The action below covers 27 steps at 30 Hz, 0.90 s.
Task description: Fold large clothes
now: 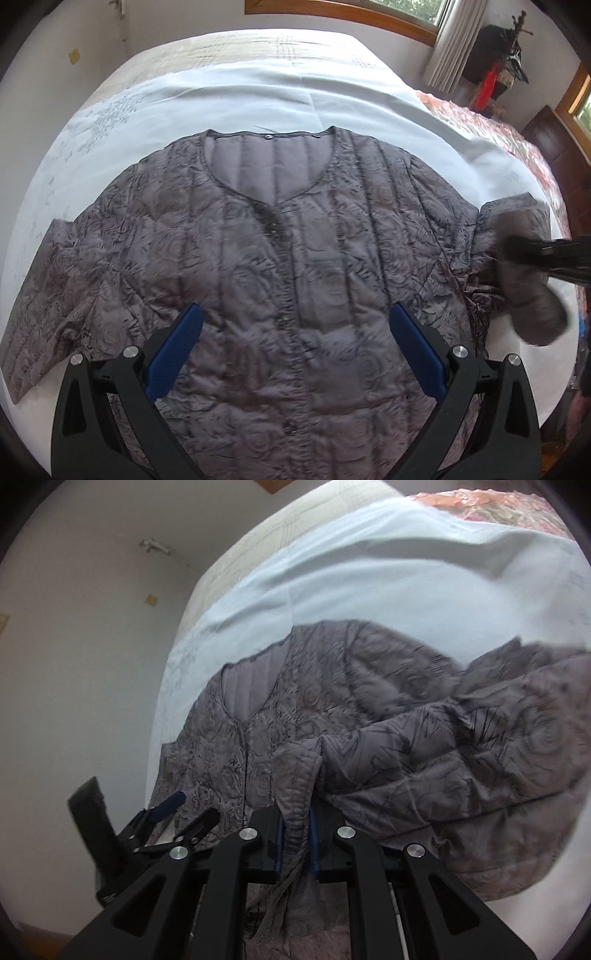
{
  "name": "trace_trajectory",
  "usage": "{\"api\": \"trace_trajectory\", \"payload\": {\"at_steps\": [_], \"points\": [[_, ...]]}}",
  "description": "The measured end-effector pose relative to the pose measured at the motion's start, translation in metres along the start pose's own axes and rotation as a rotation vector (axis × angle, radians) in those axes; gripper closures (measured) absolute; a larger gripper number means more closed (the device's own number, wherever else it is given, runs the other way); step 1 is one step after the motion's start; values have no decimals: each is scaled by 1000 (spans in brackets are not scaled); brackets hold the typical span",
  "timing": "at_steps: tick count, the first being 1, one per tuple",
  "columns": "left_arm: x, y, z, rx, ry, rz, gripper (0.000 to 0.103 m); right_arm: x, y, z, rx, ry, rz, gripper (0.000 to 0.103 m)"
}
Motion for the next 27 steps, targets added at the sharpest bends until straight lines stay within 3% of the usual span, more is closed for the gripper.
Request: {"api": "trace_trajectory", "payload": {"at_steps": [5, 7, 9, 16, 21, 24, 27], "points": [[-8, -1, 2, -19, 6, 60, 4, -13, -43, -3, -47, 35, 41, 90], [-6, -3, 2, -25, 3, 85, 4, -14, -58, -3, -93, 28, -7, 77], [-3, -4, 3, -31, -3, 130, 4, -10, -58, -1, -101, 19, -48, 75], [27, -20, 7, -79, 9, 308, 4, 8, 27, 1, 78, 47, -75, 75], [73, -41, 7, -98, -31, 434, 4, 58, 69, 8, 179, -18, 77, 75], [96, -55, 5, -122, -82, 388, 4, 86, 70, 17, 172, -78, 102, 75], [104, -78, 4, -165, -67, 334, 4, 110, 68, 28, 168, -103, 169, 75]]}}
Point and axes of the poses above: each gripper's, at about its wrist camera, not at the fingertips, and y roughly against the way its jaws point, x to its right, z to its underside, the point moved 1 cm from there along -y, roughly the way its jaws point, and after that the axes turned 12 degrees about z, right-handed, at the moved point
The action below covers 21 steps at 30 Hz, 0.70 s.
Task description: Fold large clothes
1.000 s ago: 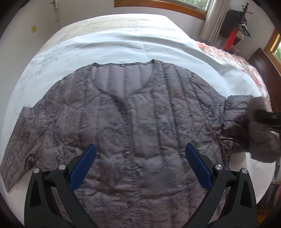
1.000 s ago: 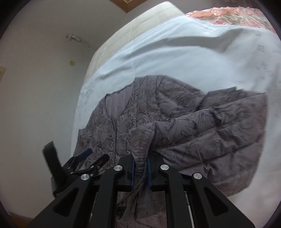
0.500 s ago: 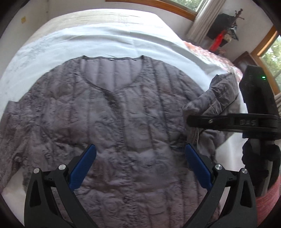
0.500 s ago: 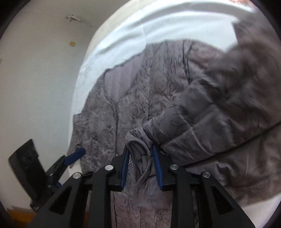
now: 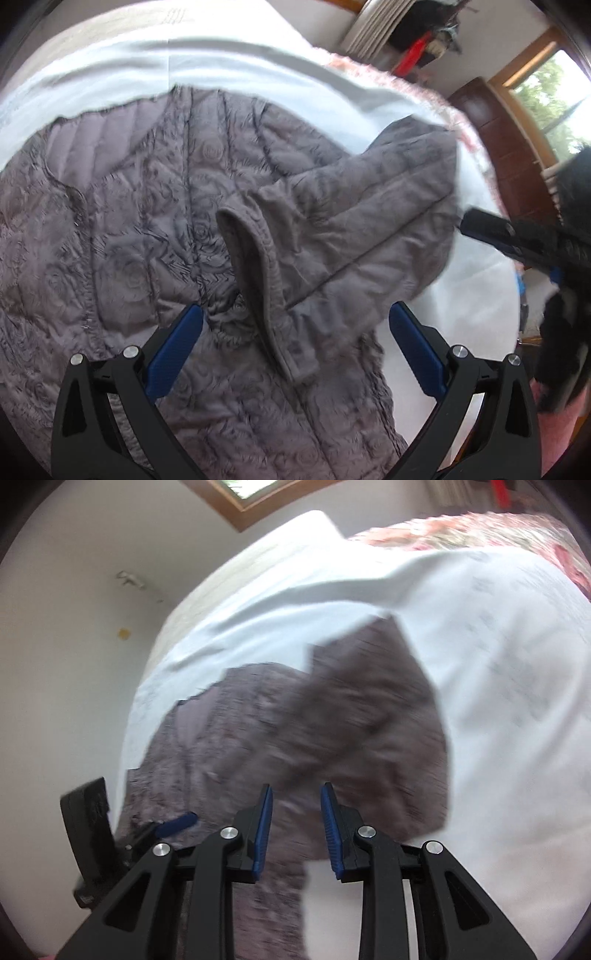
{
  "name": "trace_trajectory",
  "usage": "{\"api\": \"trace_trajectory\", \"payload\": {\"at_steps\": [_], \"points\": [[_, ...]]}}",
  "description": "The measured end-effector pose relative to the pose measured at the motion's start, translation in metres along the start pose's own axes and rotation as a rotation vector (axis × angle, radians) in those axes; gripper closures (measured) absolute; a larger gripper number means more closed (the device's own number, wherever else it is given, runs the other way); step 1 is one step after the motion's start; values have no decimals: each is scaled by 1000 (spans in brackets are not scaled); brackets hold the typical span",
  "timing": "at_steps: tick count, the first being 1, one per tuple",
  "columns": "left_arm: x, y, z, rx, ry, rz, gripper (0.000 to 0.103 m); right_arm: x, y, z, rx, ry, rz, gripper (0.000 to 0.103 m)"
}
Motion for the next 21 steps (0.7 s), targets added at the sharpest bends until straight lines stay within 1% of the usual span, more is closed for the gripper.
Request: {"api": "trace_trajectory", "payload": {"at_steps": [2, 3, 4, 5, 6, 7, 8, 10, 11, 13, 14, 16, 18, 21], "points": [[-7, -12, -4, -20, 35, 5, 5, 11, -4, 5, -3, -4, 45, 75], [-9, -16, -5, -21, 46, 4, 9, 17, -8, 8, -11, -12, 57, 75], [-11, -19, -6, -22, 52, 9, 29, 22, -12, 11, -19, -22, 66, 75], [-12, -23, -7, -29, 58, 33, 44, 26, -15, 13, -24, -32, 69, 75], [-13, -27, -7, -29, 67, 54, 49, 27, -19, 16, -24, -38, 68, 75], [-14, -25, -8, -8, 70, 75, 71, 27, -21, 18, -22, -45, 63, 75], [-16, -26, -8, 2, 73, 83, 84, 26, -22, 20, -17, -51, 58, 75], [-21, -15, -9, 42, 92, 109, 98, 33, -13, 22, 10, -56, 45, 75], [-24, -4, -9, 84, 101, 131, 99, 37, -8, 21, 21, -58, 38, 75], [-27, 19, -9, 160, 86, 128, 100, 43, 4, 19, 48, -69, 17, 75], [-29, 35, -9, 204, 65, 105, 100, 45, 9, 18, 56, -74, 8, 75], [-36, 62, -7, 263, 57, 77, 100, 51, 15, 15, 67, -87, -19, 75], [-47, 81, -5, 300, 66, 57, 100, 52, 15, 14, 65, -91, -40, 75], [-60, 118, 5, 352, 79, -9, 100, 37, 3, 11, 44, -73, -49, 75]]}}
Point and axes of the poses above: each gripper's, at about its wrist camera, not at the fingertips, and y roughly against the way its jaws point, x to its right, z to its underside, the point moved 1 cm from there along -y, roughly the way its jaws point, and after that the axes turned 12 degrees about z, right-handed, at the moved point
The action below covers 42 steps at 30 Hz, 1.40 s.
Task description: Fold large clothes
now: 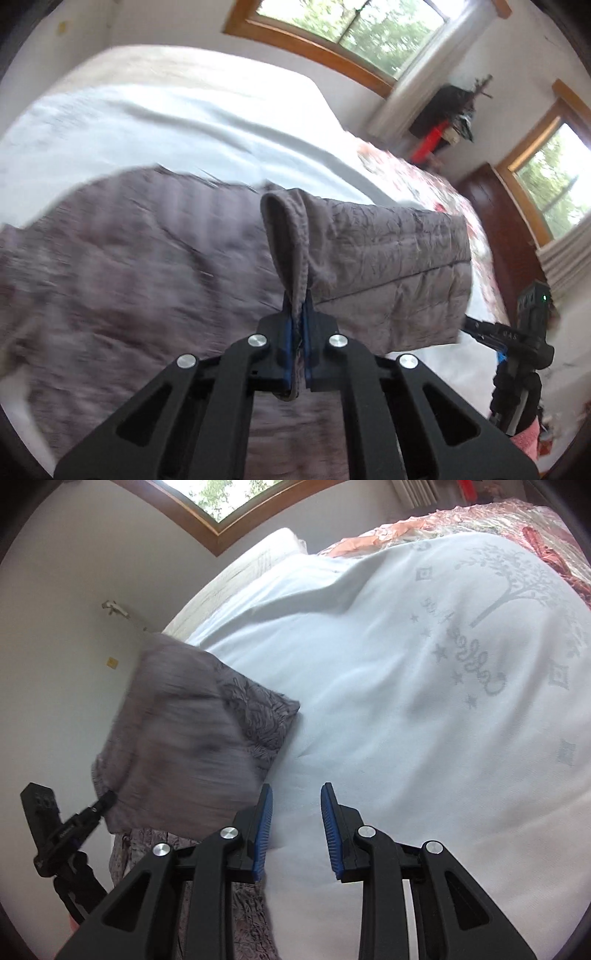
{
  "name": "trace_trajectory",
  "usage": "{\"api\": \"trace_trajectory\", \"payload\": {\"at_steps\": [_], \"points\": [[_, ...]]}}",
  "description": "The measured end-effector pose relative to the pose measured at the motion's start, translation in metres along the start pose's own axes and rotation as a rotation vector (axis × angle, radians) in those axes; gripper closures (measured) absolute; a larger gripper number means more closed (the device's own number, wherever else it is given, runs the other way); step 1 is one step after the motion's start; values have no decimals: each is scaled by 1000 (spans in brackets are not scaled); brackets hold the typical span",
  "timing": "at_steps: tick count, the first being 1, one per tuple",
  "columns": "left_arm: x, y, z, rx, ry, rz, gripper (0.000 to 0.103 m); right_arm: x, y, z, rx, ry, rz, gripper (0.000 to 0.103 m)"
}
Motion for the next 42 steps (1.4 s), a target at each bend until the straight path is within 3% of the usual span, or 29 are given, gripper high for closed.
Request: {"api": "trace_trajectory", "payload": {"at_steps": [5, 9, 15, 17, 21, 23, 28, 31, 35, 42], "points": [[-32, 49, -13, 45, 3, -138, 100, -32, -20, 2, -44, 72, -32, 71], [-64, 65, -18, 25, 23, -225, 100, -64, -37, 4, -82, 146, -57, 70], [-113, 60, -23, -73, 76, -296, 100, -104, -67, 2, -144, 233, -51, 70], [-135, 51, -21, -121, 96, -322, 100, -114, -78, 6, -164, 257, -11, 69], [-167, 30, -6, -229, 77, -456, 95, -115, -103, 20, -216, 305, 80, 70], [-180, 26, -2, -238, 86, -442, 91, -115, -109, 24, -217, 315, 93, 70], [-184, 29, -2, -227, 101, -424, 91, -126, -107, 25, -235, 368, 152, 70], [-184, 60, -14, -158, 155, -446, 88, -130, -90, 15, -220, 353, 139, 69], [-158, 87, -30, -56, 115, -461, 85, -155, -68, -4, -133, 358, 140, 63], [-123, 27, -37, -81, 34, -480, 84, -197, -111, -16, -98, 374, 203, 63]]}}
Point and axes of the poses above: each gripper's, at about its wrist camera, not at the fingertips, and y roughly against the way its jaws point, x to its right, z to its underside, the point moved 1 cm from there along -y, roughly the way its jaws point, and after that the axes turned 12 degrees about z, right-handed, at the moved point
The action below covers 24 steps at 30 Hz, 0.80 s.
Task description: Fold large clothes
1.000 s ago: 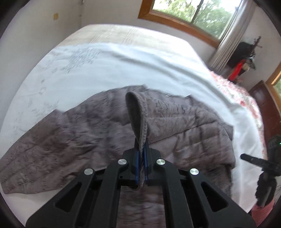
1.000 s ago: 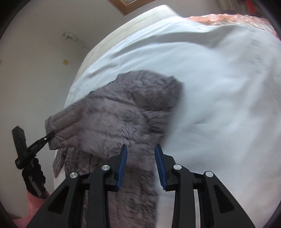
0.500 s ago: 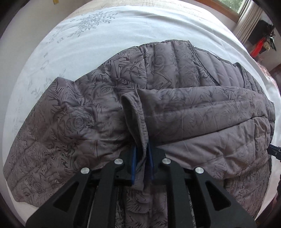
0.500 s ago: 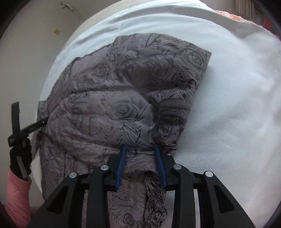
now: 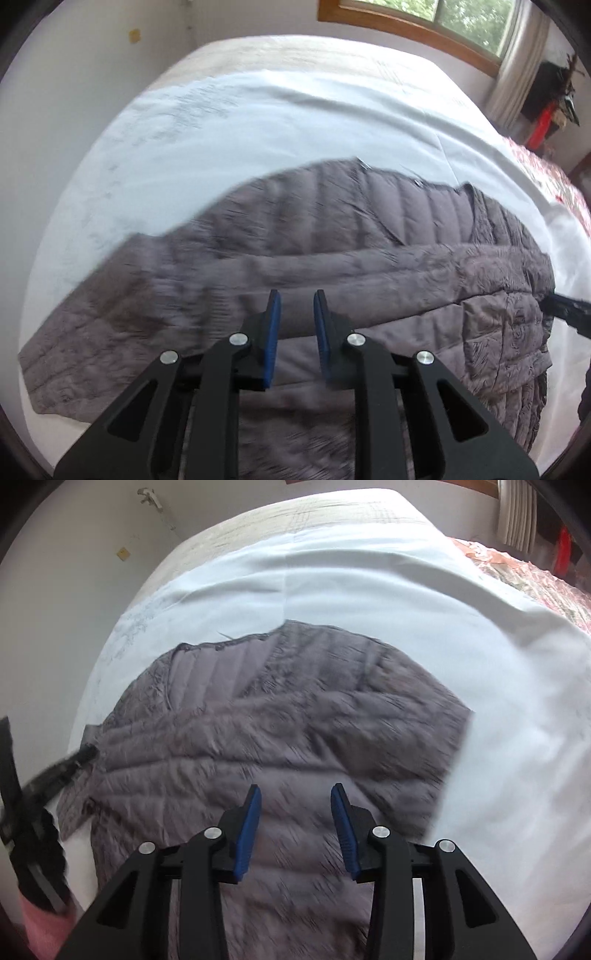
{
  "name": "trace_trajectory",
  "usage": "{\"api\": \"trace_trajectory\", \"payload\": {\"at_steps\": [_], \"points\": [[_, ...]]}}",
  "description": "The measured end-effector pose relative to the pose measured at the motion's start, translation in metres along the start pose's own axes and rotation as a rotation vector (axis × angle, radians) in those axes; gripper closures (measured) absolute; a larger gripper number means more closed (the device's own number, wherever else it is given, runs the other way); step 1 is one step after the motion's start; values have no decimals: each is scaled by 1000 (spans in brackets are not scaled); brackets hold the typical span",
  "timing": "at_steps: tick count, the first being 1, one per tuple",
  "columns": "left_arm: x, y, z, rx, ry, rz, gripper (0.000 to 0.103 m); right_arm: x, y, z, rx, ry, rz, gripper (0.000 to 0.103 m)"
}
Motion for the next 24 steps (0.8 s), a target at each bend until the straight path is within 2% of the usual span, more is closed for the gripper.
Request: {"api": "trace_trajectory", "payload": {"at_steps": [4, 7, 11, 15, 18, 21, 24], "points": [[8, -35, 8, -33, -40, -34, 81, -9, -28, -3, -33, 28, 44, 63], [5, -44, 13, -32, -63, -17, 81, -9, -40, 2, -22, 66, 68, 63], [-4, -50, 18, -19, -66, 30, 80, -8, -46, 5, -7, 53, 66, 63], [-6, -47, 16, -11, -39, 43, 80, -10, -43, 2, -6, 47, 76, 63], [-2, -31, 17, 14, -33, 40, 79, -8, -20, 6, 31, 27, 41, 63], [2, -18, 22, 34, -53, 25, 76, -17, -5, 15, 61, 57, 58, 61], [2, -18, 27, 22, -55, 40, 76, -24, -7, 25, 29, 68, 30, 61]]}}
Point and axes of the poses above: each gripper's, at about its wrist camera, not at the fingertips, and y roughly against the way its jaws point, x to its right, z to its underside, the point moved 1 cm from there along -y, roughly the way its jaws point, and after that the axes turned 12 degrees about z, right-handed, at the moved point
